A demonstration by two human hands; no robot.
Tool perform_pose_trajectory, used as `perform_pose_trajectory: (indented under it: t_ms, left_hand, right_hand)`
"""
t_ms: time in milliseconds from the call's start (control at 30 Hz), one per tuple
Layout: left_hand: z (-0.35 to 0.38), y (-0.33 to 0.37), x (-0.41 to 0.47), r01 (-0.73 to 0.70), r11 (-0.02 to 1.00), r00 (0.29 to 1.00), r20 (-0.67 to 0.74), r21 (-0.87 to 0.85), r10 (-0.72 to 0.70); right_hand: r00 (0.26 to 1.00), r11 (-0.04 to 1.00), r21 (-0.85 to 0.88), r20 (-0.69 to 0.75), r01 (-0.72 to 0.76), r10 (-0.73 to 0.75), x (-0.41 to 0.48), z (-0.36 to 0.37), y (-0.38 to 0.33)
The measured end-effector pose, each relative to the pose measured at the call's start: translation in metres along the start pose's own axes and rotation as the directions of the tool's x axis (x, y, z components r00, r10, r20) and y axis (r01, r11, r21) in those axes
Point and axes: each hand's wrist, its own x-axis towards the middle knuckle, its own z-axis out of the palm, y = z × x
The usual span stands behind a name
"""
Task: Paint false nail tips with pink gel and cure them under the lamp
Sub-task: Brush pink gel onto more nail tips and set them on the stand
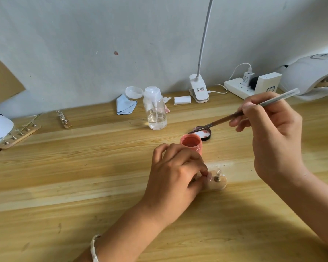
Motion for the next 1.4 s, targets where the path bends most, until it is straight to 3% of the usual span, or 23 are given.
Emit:
perform_pose_trajectory:
  t_ms: [700, 1100, 1400]
  left_hand:
    - [-0.001, -0.004, -0.002, 0.063, 0.997, 0.998, 0.010, 0.052, -0.064]
    - [-0.002, 0.008, 0.005, -0.054, 0.986, 0.995, 0.088, 0.157, 0.040]
    - [0.002, 0.016, 0.022, -0.053, 0.976, 0.984, 0.179, 0.210, 0.014]
  right_hand:
    - [1.000, 1.000, -0.018, -0.006, 0.016, -0.016, 0.001, -0.001, 0.000]
    - [0.972, 1.000, -0.002, -0.236, 0.001, -0.002, 0.015, -0.012, 0.003]
    - [0.971, 0.999, -0.019, -0.239, -0.027, 0.022, 0.018, -0.015, 0.007]
